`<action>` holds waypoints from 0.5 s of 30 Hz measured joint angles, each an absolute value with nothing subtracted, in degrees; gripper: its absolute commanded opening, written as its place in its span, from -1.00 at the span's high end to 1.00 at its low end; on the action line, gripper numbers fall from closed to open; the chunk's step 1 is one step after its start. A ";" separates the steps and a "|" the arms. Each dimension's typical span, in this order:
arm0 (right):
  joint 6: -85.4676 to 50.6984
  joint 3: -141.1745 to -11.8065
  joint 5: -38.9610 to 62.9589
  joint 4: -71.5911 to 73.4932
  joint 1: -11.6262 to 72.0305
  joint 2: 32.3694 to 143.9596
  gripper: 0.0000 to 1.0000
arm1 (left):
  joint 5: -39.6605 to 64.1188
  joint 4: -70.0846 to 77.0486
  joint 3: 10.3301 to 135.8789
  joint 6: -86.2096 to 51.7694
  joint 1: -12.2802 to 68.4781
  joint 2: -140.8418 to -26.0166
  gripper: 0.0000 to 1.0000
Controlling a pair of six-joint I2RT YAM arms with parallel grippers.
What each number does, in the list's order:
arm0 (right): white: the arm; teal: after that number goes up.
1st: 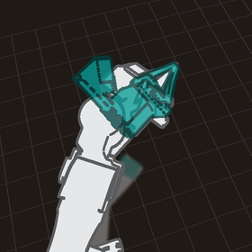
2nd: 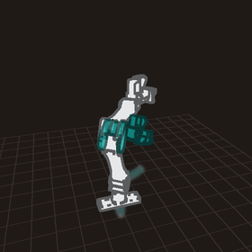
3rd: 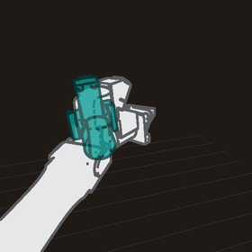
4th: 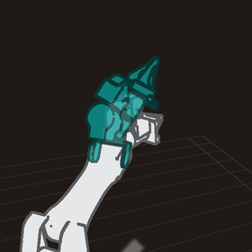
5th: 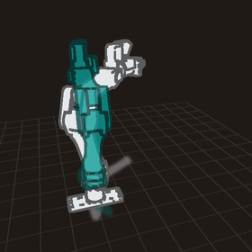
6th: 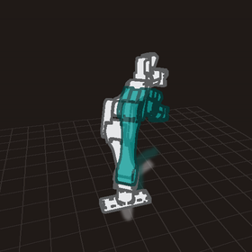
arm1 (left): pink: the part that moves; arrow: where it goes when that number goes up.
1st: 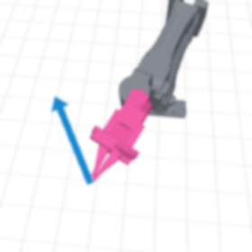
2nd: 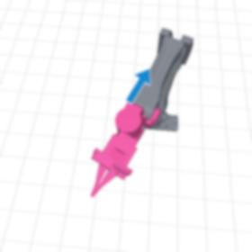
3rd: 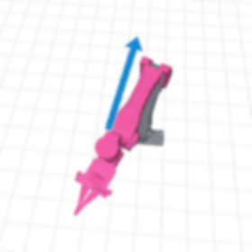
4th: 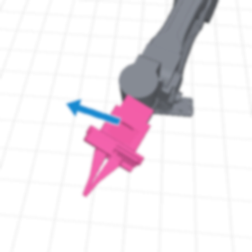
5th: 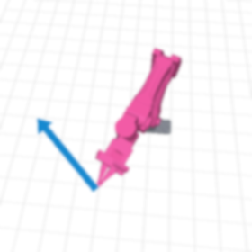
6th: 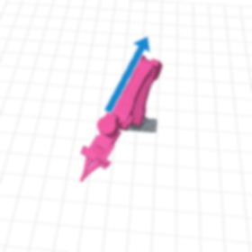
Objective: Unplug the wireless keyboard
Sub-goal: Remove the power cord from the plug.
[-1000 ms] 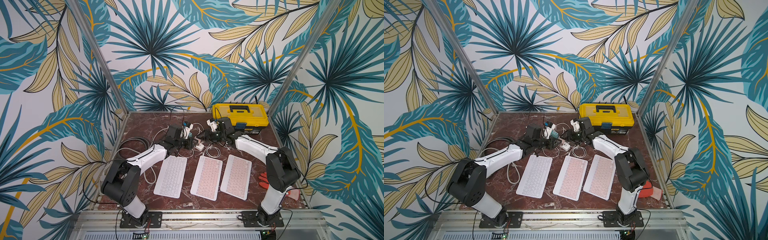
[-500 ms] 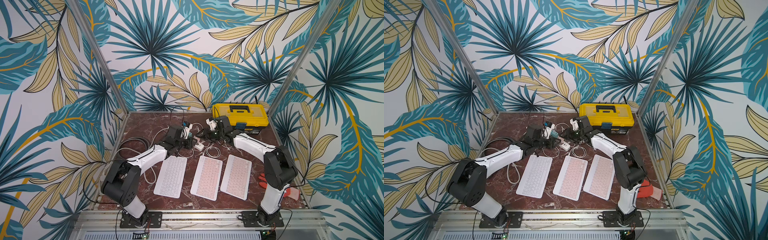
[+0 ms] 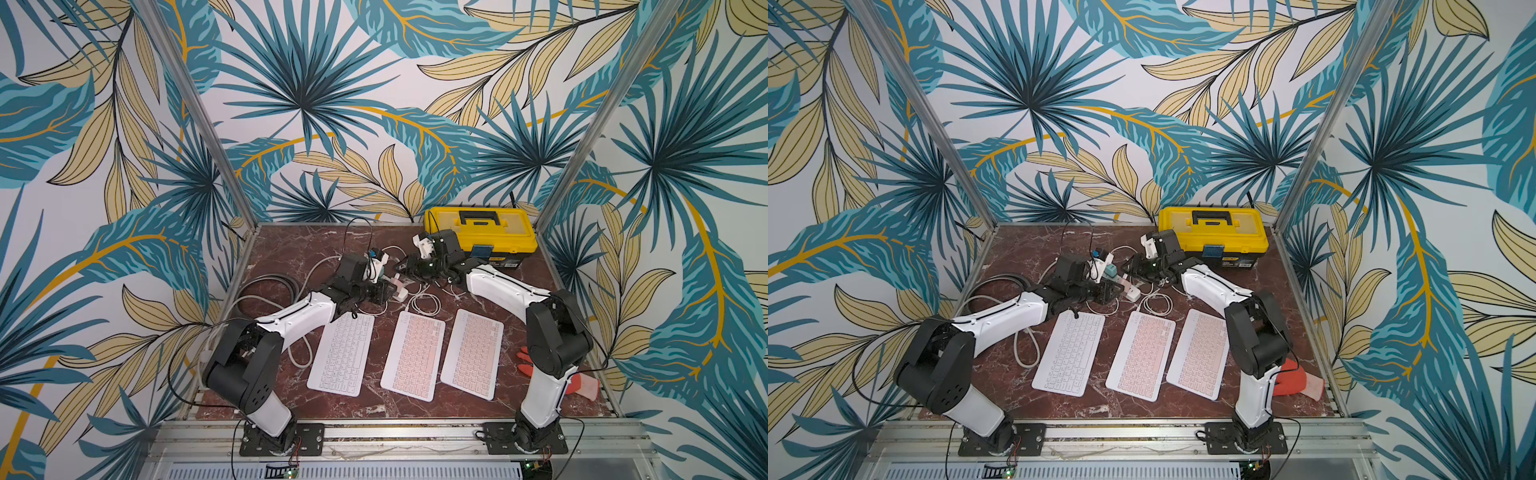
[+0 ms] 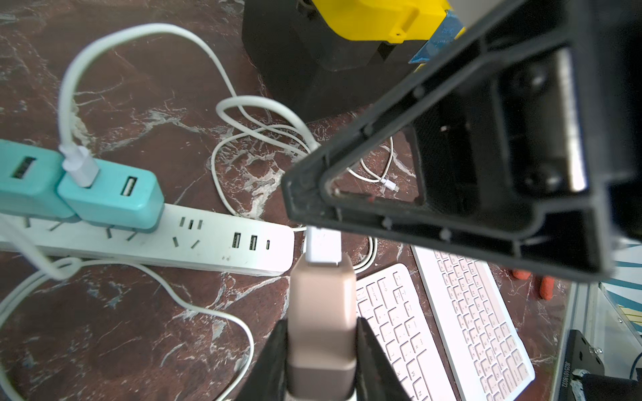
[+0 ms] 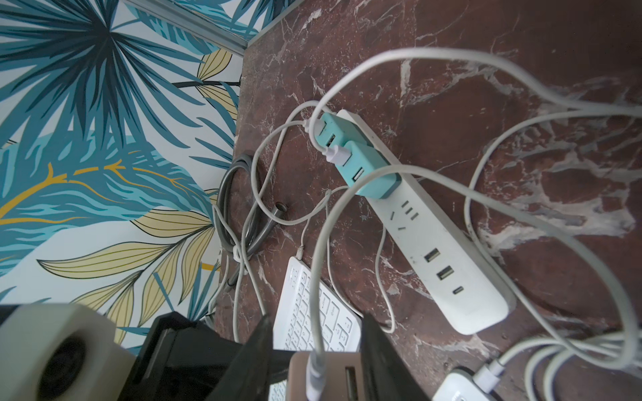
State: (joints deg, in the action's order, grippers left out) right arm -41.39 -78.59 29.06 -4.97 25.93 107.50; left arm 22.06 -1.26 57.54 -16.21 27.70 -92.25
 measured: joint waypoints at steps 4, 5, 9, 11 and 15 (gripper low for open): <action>-42.87 -78.46 29.39 -4.58 26.48 108.09 0.52 | 22.06 -1.26 57.54 -16.21 27.70 -92.27 1.00; -43.18 -78.43 29.52 -4.43 26.59 108.09 0.59 | 22.06 -1.26 57.54 -16.21 27.70 -92.25 1.00; -44.10 -78.41 29.61 -3.88 26.63 108.09 0.77 | 22.06 -1.19 57.54 -16.10 27.70 -92.25 1.00; -44.38 -78.39 29.61 -3.84 26.61 108.09 0.85 | 22.06 -1.06 57.54 -16.05 27.70 -92.25 1.00; -44.40 -78.39 29.39 -3.84 26.57 108.12 0.92 | 22.09 -0.99 57.47 -16.05 27.70 -92.25 1.00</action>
State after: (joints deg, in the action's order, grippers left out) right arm -44.40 -78.39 29.39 -3.84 26.57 108.12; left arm 22.09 -0.99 57.47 -16.05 27.70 -92.25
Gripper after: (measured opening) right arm 0.109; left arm 0.300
